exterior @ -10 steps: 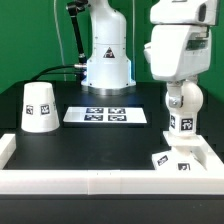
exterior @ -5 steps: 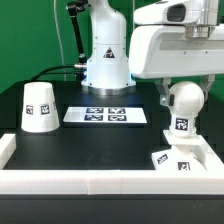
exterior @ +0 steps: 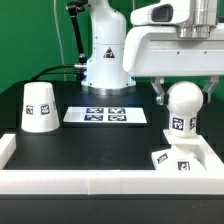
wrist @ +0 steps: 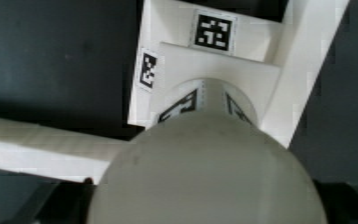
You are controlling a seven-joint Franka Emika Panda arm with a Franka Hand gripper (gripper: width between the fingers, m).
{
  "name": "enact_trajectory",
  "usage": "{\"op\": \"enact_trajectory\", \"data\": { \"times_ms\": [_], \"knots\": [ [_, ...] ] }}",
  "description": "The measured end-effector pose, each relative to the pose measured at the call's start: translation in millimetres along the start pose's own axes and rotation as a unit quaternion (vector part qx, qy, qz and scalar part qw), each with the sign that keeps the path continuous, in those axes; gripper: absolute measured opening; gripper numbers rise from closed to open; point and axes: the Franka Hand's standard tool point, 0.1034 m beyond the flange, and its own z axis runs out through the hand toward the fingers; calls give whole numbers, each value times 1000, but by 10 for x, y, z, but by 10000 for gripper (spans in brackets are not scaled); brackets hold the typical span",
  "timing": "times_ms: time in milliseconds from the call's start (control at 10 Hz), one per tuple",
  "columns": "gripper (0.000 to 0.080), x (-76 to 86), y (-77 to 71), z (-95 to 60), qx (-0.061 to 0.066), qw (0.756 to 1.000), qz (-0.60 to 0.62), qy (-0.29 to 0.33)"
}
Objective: Assemble lamp
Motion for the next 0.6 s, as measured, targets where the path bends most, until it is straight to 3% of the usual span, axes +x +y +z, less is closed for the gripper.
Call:
{"op": "enact_trajectory", "data": {
  "times_ms": [300, 600],
  "knots": [
    [579, -27, 49, 9, 10, 984, 175, -3],
    [579, -38, 45, 7, 13, 939, 344, -12]
  ]
}}
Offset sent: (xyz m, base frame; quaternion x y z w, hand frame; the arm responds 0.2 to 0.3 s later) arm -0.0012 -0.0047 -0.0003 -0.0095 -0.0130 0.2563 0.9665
